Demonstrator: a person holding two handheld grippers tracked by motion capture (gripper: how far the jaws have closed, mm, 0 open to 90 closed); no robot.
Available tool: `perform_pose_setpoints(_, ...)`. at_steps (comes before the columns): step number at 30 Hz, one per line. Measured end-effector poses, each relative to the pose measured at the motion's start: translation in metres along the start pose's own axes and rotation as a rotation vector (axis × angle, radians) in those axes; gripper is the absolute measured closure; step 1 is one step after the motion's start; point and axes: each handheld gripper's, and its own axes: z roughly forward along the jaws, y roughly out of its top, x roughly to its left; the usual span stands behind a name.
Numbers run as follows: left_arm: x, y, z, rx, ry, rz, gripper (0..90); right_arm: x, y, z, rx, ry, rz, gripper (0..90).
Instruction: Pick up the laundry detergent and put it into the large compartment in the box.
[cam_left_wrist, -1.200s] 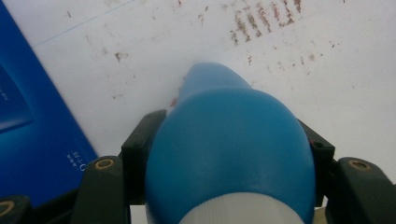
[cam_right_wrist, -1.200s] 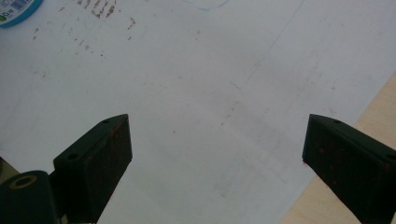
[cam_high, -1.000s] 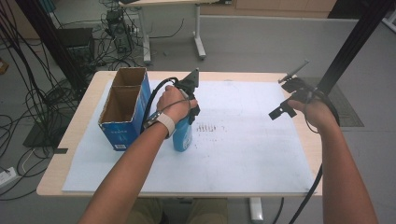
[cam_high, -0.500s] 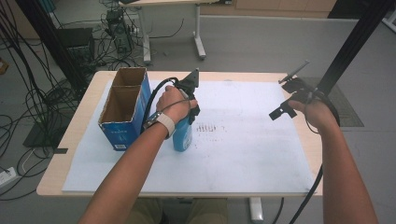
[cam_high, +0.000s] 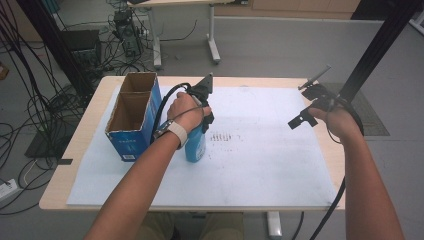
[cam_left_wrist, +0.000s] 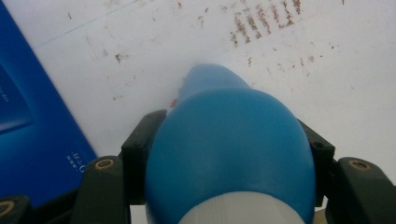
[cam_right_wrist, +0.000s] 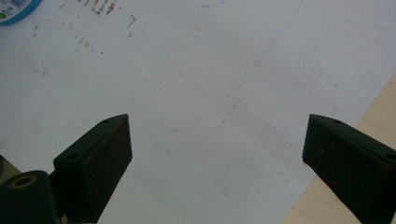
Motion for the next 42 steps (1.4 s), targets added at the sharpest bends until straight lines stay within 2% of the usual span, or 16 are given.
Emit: perform_pose_setpoints(42,0.0031,-0.0038,-0.0007,-0.016,-0.006,-0.006,39.3,-0.0002,-0.0032,-0.0035,-0.004,-0.006,0.004,8.1)
